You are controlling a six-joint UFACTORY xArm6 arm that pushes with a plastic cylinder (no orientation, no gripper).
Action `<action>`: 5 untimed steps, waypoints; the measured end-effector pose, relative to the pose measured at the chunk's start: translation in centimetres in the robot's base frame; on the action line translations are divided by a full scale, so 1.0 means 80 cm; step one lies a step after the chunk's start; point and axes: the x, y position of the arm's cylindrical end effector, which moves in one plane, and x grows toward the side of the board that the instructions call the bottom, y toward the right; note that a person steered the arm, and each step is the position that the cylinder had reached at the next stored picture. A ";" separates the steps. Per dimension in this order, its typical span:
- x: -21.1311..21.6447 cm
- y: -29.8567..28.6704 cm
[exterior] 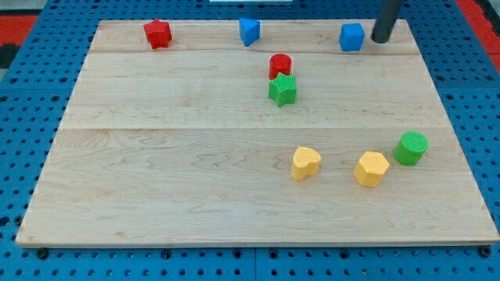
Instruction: Point your arm to bottom right
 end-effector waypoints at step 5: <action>0.128 -0.018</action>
